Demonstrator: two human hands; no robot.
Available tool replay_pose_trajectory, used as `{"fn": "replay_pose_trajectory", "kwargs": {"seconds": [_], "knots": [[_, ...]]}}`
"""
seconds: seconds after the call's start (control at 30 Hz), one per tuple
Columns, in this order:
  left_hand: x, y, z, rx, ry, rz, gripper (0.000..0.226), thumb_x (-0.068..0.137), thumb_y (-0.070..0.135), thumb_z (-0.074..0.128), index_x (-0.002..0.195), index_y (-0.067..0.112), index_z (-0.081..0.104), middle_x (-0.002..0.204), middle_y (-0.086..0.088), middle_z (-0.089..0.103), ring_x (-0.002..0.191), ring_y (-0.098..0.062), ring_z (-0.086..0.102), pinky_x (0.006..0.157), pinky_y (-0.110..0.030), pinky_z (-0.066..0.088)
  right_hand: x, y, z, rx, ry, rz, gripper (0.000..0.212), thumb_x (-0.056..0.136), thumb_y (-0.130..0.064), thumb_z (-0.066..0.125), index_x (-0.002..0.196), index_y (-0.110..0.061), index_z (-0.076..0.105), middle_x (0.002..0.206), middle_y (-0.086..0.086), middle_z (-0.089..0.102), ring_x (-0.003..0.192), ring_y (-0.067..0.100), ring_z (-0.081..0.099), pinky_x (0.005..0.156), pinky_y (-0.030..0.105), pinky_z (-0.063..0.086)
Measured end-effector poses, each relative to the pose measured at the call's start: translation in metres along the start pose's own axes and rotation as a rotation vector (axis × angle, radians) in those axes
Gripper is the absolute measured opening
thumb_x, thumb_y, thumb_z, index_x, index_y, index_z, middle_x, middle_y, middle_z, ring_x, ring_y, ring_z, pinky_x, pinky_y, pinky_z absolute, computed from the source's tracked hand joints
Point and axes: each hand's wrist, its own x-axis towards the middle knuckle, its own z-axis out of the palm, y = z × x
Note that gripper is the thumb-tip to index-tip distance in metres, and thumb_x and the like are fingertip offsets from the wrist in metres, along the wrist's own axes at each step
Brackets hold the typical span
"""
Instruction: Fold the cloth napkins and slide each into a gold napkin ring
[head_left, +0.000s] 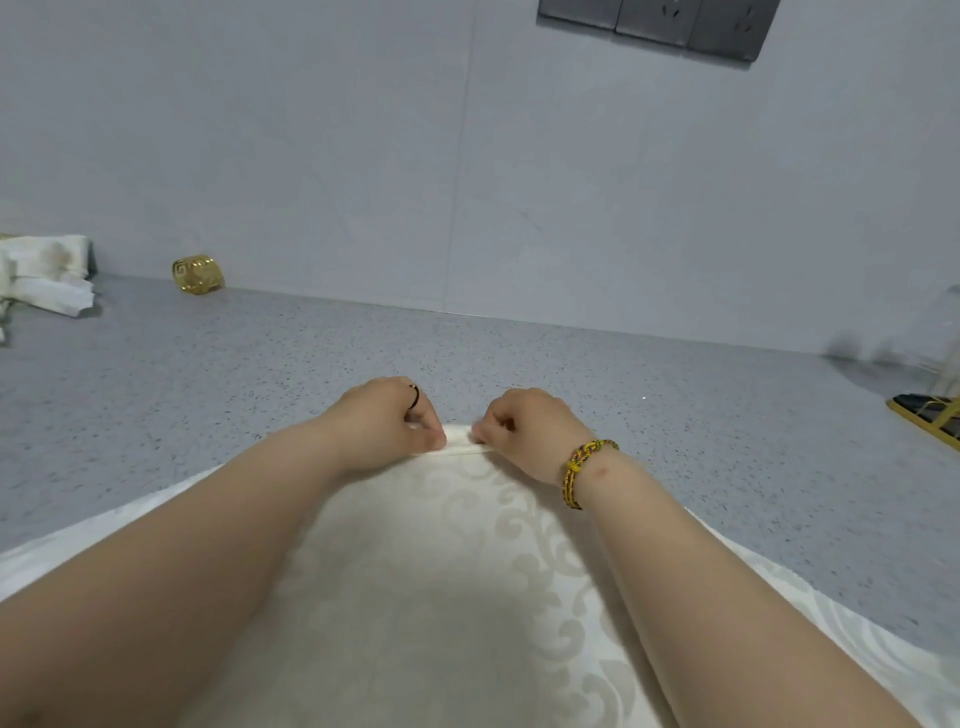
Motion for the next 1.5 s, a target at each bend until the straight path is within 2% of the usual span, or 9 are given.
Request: {"fn": "replay_pose_trajectory", "kwargs": {"seconds": [0.1,0.2,0.5,0.67,0.8,1.03,1.23,1.33,1.5], "knots": [[0.007,0.002,-0.005,0.053,-0.08,0.004,0.013,0.08,0.021,0.068,0.075,0.026,0.057,0.08,0.015,0.05,0.079,-0.007,0.052,0.067,-0.013,0.039,0.001,0.005,0.004,-0.005,0.043,0.017,0.01,0.088,-0.028,0.056,0.095,-0.022,0.059,0.114,0.0,0.053,0.113,0.019,0.044,0.097,0.028,0.026],[0.014,0.006,-0.012,0.105,-0.15,-0.031,0.025,0.08,0.021,0.069,0.102,0.021,0.055,0.086,0.013,0.049,0.072,-0.001,0.046,0.056,-0.005,0.033,0.0,0.009,0.0,0.044,0.009,0.063,0.035,0.086,-0.03,0.06,0.119,-0.023,0.054,0.126,-0.003,0.052,0.12,0.019,0.042,0.101,0.03,0.023],[0.022,0.011,-0.022,0.181,-0.316,-0.078,0.021,0.076,0.025,0.072,0.083,0.03,0.054,0.078,0.017,0.053,0.069,0.002,0.05,0.059,-0.014,0.039,-0.001,0.009,-0.008,0.108,-0.061,0.077,0.024,0.085,-0.03,0.06,0.108,-0.023,0.059,0.105,-0.006,0.058,0.102,0.015,0.049,0.1,0.028,0.025],[0.01,0.02,-0.02,0.259,-0.203,-0.022,0.028,0.078,0.02,0.07,0.067,0.029,0.046,0.07,0.014,0.047,0.064,-0.004,0.045,0.057,-0.017,0.034,-0.001,0.0,-0.005,-0.037,-0.014,0.008,0.011,0.084,-0.021,0.058,0.083,-0.024,0.048,0.097,-0.005,0.05,0.101,0.017,0.043,0.089,0.028,0.022],[-0.009,0.027,-0.007,0.562,0.076,0.154,0.026,0.08,0.013,0.053,0.064,0.028,0.041,0.066,0.014,0.044,0.08,-0.014,0.049,0.074,-0.021,0.023,-0.01,-0.014,-0.002,-0.247,0.055,-0.128,0.037,0.082,-0.006,0.048,0.062,-0.029,0.027,0.081,-0.007,0.04,0.088,0.014,0.03,0.078,0.025,0.02],[-0.045,0.017,0.002,0.561,0.106,0.269,0.026,0.084,0.02,0.048,0.103,0.032,0.061,0.091,0.018,0.054,0.104,-0.008,0.049,0.076,-0.019,0.018,-0.039,-0.015,0.002,-0.344,0.056,-0.212,0.024,0.084,-0.005,0.044,0.1,-0.019,0.055,0.111,0.003,0.054,0.105,0.022,0.041,0.076,0.023,0.017],[-0.054,0.018,-0.005,0.267,-0.017,0.033,0.019,0.092,0.033,0.049,0.085,0.021,0.061,0.097,0.011,0.049,0.099,-0.011,0.046,0.098,-0.024,0.027,-0.047,-0.015,0.0,-0.125,0.024,-0.051,0.023,0.091,-0.023,0.047,0.091,-0.006,0.062,0.102,0.004,0.059,0.103,0.021,0.046,0.084,0.027,0.03],[-0.046,0.018,-0.008,0.268,-0.064,0.003,0.003,0.086,0.025,0.06,0.089,0.025,0.06,0.1,0.01,0.05,0.101,-0.01,0.049,0.091,-0.022,0.034,-0.04,-0.019,-0.001,-0.101,0.003,-0.016,0.012,0.089,-0.026,0.055,0.09,-0.016,0.059,0.108,0.005,0.053,0.111,0.022,0.044,0.092,0.028,0.032],[-0.034,0.027,-0.012,0.289,-0.169,-0.12,0.034,0.082,0.022,0.065,0.112,0.018,0.051,0.099,0.004,0.047,0.091,-0.015,0.046,0.079,-0.022,0.035,-0.029,-0.023,-0.008,-0.148,-0.121,0.035,0.038,0.086,-0.026,0.058,0.123,-0.024,0.051,0.124,-0.004,0.054,0.118,0.019,0.044,0.1,0.029,0.025]]}}
